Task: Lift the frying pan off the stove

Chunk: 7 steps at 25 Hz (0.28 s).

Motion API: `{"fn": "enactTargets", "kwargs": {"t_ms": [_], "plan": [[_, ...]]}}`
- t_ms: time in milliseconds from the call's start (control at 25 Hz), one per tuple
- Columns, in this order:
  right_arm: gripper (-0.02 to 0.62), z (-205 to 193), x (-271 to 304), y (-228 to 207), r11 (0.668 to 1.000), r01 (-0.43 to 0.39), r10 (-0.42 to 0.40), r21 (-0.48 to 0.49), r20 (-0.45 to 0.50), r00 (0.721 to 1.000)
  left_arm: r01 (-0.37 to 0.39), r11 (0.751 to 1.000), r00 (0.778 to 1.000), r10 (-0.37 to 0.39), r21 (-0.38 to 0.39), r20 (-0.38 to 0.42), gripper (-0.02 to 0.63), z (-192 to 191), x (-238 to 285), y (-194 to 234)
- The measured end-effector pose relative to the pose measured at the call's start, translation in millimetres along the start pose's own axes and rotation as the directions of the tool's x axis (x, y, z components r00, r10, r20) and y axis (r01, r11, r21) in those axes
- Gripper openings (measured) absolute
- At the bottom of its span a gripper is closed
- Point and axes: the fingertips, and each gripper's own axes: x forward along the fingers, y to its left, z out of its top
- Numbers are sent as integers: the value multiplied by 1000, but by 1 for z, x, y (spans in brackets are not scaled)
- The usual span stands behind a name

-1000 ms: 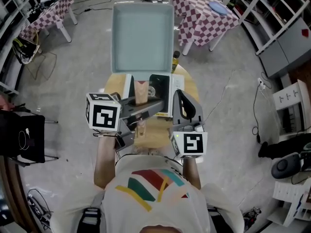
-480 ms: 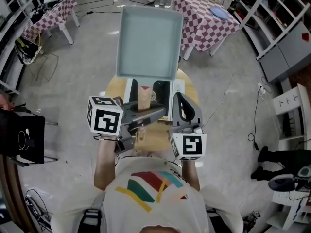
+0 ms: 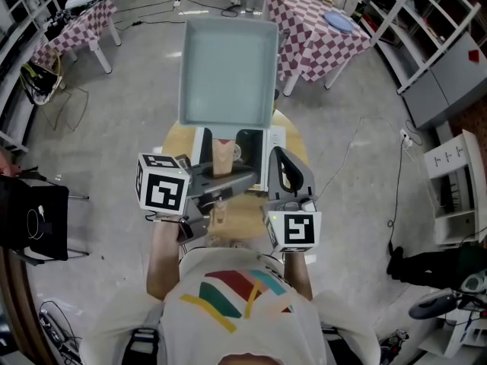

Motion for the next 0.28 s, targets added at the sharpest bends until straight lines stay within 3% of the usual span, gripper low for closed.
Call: {"fn": "enactTargets", "kwargs": {"t_ms": [280], "plan": [[-7,3,1,2,1000,-5,5,-9,-3,1000,-6,1000,1000,6,14,-1,21,4,-2,-4]]}}
